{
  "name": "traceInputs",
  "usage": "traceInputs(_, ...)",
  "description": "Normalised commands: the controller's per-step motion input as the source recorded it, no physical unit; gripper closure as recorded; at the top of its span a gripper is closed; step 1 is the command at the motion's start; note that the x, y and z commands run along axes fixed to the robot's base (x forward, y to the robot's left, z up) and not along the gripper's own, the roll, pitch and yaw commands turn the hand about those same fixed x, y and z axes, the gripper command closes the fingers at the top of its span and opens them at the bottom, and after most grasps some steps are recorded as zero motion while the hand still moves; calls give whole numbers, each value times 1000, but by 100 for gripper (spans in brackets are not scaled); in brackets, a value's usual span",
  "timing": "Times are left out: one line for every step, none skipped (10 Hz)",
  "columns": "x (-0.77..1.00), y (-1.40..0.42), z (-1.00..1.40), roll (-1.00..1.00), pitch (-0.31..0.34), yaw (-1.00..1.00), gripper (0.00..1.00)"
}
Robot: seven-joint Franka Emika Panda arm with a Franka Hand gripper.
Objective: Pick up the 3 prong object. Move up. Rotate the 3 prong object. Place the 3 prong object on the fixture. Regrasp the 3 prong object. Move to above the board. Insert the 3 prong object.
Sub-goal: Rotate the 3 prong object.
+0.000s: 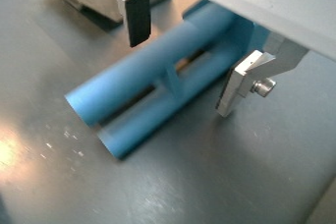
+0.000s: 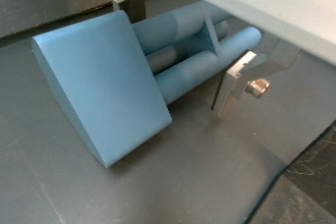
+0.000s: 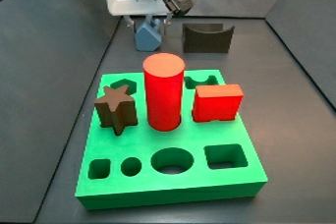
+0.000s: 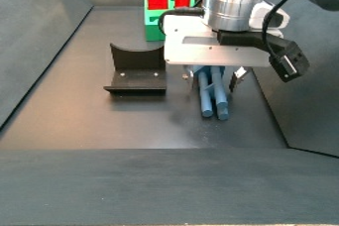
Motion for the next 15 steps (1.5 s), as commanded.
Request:
traceInputs(-5,0,1000,-1,7,0,0)
traceInputs(-20,1,1000,1,41,-5,0)
traceInputs(-19,4,1000,5,64,-12,0)
traceInputs(-17,7,1000,12,79,-18,0)
traceInputs(-22,10,1000,24,83,-23,0)
traceInputs(-30,12,1000,35,77,-24,0)
traceInputs(-30,10,843,45,71,-22,0)
traceInputs(-31,10,739,50,74,-22,0)
traceInputs(-29,12,532,60,77,-21,0)
traceInputs(0,0,0,0,0,1000,0)
traceInputs(5,-9,-204,1,0,1000,0)
traceInputs(26,-6,-245,1,-1,1000,0)
traceInputs(49,1,-157,1,-3,1000,0)
traceInputs(43,-1,-76,1,-3,1000,0)
traceInputs(31,0,-39,1,-4,1000,0)
